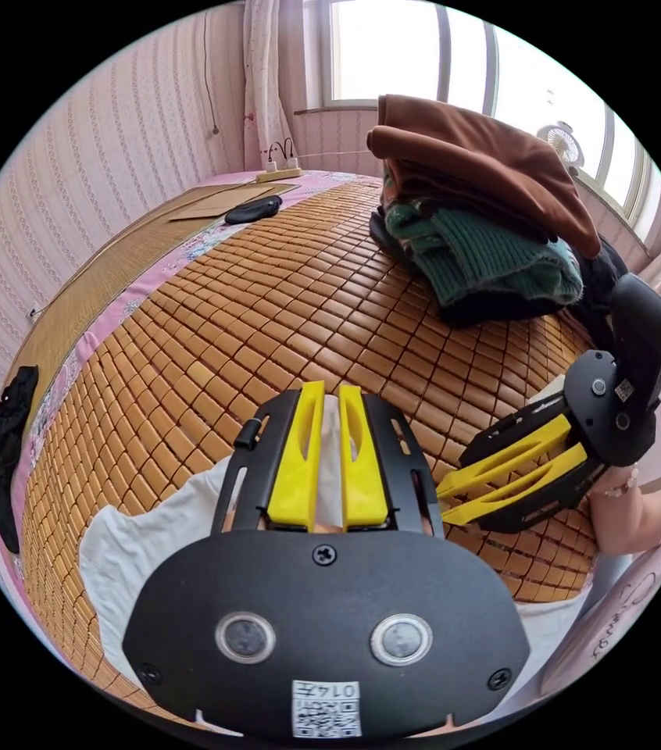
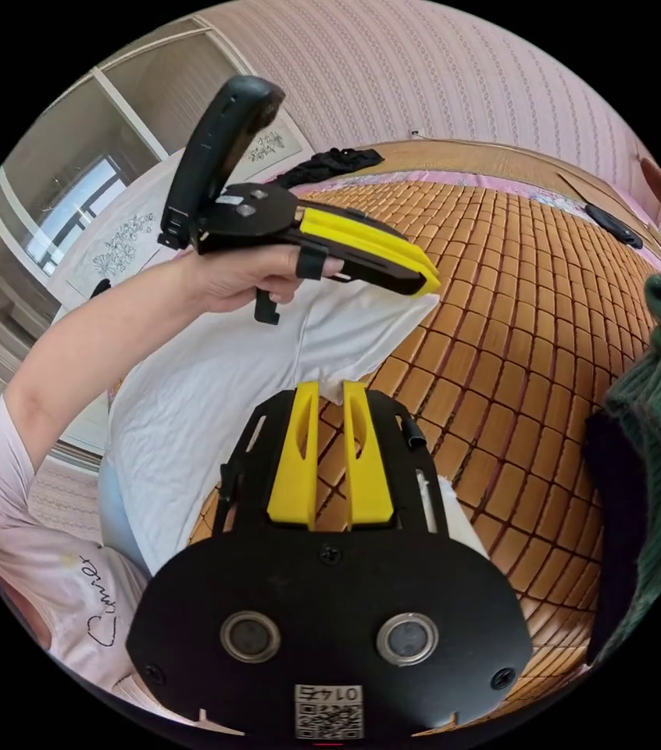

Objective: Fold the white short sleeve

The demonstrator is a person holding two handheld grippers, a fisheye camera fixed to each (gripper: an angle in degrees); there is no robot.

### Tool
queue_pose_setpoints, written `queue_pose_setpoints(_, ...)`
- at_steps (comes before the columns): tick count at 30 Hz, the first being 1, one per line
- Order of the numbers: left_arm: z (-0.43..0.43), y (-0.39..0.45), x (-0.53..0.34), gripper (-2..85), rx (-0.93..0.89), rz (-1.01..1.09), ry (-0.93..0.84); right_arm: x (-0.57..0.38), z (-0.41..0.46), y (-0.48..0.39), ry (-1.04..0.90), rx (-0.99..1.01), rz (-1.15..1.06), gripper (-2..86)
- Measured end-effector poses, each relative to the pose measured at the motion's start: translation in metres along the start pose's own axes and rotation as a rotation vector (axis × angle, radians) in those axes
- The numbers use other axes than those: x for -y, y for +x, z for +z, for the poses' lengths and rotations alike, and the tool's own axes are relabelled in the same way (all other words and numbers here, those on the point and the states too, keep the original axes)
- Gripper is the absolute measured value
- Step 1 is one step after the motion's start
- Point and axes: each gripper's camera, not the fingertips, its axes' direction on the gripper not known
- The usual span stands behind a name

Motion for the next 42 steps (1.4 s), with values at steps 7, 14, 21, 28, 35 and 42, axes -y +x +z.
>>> queue_pose_setpoints(7,-0.009,-0.004,-0.002,3.1,0.053,0.012,0.003,-0.005,-0.013,0.018,-0.071,0.101,-0.022,0.2)
queue_pose_setpoints(14,0.018,-0.003,-0.008,3.9,0.092,0.024,-0.086,-0.003,-0.010,0.024,-0.113,0.159,-0.045,0.2)
queue_pose_setpoints(21,0.041,0.016,0.000,0.0,0.147,0.094,-0.158,0.000,-0.011,0.029,-0.113,0.165,-0.050,0.3)
queue_pose_setpoints(28,0.035,0.022,-0.005,-0.9,0.225,0.046,-0.079,0.002,-0.015,0.035,-0.083,0.106,-0.020,0.3)
queue_pose_setpoints(35,0.025,0.002,-0.014,-0.5,0.258,-0.007,-0.064,0.003,-0.015,0.037,-0.088,0.112,-0.013,0.3)
queue_pose_setpoints(42,0.020,-0.028,-0.029,5.1,0.214,-0.107,-0.160,0.004,-0.014,0.038,-0.088,0.119,-0.010,0.3)
